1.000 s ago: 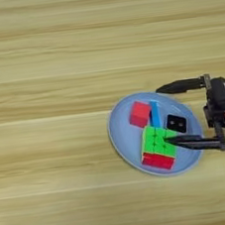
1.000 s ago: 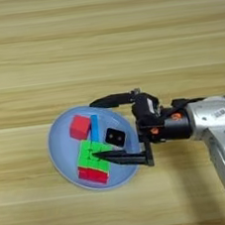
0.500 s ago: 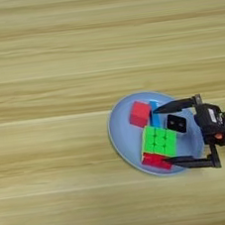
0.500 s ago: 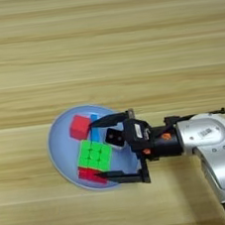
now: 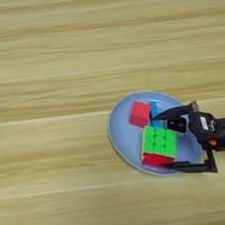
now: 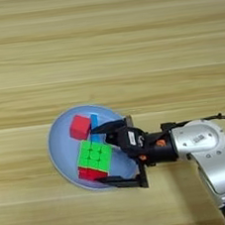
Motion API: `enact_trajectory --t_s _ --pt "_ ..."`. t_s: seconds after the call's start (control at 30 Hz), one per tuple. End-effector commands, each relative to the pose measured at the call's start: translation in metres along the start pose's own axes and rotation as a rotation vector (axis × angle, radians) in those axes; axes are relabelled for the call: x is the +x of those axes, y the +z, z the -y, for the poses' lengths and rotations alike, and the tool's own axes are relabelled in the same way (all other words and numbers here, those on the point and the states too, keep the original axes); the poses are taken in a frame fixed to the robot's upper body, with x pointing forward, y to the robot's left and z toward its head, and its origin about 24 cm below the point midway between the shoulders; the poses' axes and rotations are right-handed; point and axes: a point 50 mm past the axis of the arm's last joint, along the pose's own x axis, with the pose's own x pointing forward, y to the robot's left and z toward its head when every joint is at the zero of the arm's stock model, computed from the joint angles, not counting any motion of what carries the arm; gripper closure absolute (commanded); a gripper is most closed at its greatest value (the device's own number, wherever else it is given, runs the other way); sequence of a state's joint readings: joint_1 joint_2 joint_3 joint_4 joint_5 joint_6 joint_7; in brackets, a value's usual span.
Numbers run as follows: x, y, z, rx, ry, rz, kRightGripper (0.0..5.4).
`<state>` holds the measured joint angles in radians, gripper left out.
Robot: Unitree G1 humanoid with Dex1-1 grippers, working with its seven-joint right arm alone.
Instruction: Move the objects on the table
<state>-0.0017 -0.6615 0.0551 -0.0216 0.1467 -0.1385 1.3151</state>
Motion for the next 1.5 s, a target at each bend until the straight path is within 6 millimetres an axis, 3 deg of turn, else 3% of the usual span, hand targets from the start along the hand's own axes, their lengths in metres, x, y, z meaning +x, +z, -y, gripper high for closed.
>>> enact_trajectory --t_s 0.03,0.43,0.83,1.27,1.5 --pt "-0.005 0.013 0.014 -0.075 -0.069 0.0 0.69" --pt "-0.001 0.007 0.013 -0.041 -0.075 -0.008 1.93" --pt "0.0 0.008 0.015 -0.04 -0.089 0.001 2.02" --pt "-0.003 0.06 0.038 -0.14 -0.138 0.144 2.04" --pt "0.018 0.08 0.04 -0.157 -0.092 0.2 2.04"
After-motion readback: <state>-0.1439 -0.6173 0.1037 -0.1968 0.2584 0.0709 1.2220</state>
